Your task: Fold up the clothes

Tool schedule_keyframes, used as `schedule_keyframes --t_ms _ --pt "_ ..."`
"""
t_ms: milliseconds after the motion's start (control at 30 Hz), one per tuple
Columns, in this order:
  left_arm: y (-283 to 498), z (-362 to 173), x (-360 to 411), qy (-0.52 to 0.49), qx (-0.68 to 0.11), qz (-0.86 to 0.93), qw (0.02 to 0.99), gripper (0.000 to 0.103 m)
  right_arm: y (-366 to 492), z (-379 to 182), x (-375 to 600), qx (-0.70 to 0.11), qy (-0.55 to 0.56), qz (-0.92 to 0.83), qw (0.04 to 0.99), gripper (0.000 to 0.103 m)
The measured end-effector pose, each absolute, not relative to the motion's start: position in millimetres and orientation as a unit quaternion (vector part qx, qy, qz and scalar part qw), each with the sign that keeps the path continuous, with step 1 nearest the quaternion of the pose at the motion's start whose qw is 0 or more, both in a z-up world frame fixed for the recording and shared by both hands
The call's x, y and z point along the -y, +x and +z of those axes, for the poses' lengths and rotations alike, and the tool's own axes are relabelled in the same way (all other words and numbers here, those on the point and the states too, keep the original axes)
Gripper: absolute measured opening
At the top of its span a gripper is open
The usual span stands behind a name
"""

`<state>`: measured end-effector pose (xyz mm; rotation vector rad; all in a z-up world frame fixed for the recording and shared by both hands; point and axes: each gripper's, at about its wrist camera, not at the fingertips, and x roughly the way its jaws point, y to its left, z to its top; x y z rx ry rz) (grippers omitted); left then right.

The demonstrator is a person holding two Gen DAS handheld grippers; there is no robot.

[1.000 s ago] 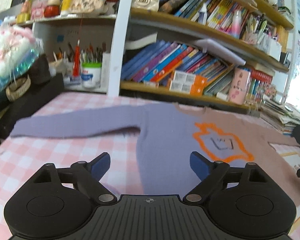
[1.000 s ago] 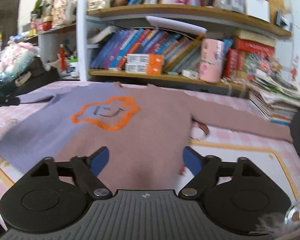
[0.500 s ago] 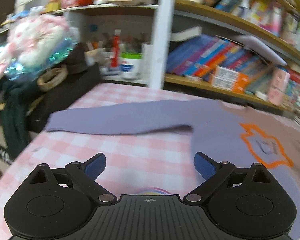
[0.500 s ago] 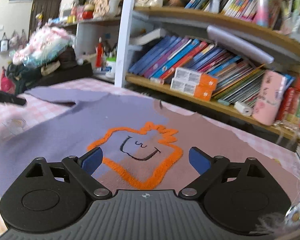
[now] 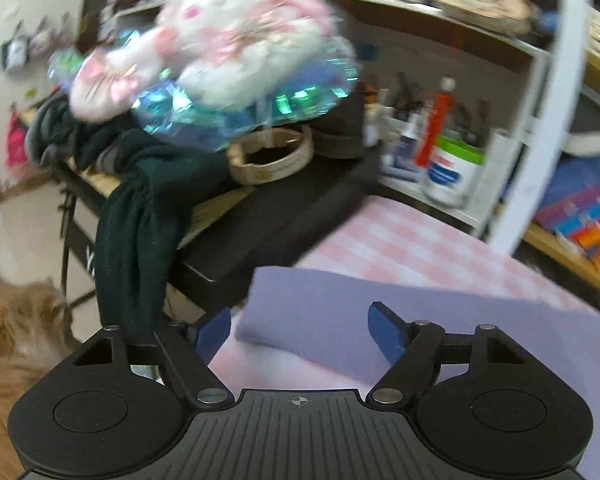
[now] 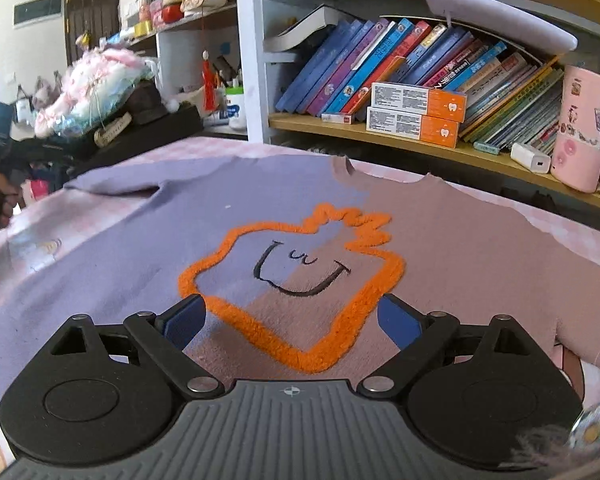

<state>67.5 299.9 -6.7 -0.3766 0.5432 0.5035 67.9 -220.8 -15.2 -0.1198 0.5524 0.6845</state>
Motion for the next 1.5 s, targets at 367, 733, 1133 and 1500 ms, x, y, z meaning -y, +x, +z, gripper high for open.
schedule_keyframes --t_ms 367,733,1133,1500 --pt "77 -24 -315 -0.366 -0.234 0.195 0.879 0.054 66 -15 221 -0.266 -0.053 0.339 0.901 0.093" --pt "72 -21 -292 -0.360 -0.235 0.191 0.883 0.053 62 -14 221 -0.268 -0.061 0.333 0.902 0.093" --pt "63 -29 -326 -0.400 -0.198 0.237 0.863 0.003 36 -12 277 -0.240 -0.035 0.228 0.943 0.068" --pt "106 72 -202 -0.287 -0.144 0.081 0.944 0.003 43 -21 304 -0.279 0.028 0.229 0.932 0.026"
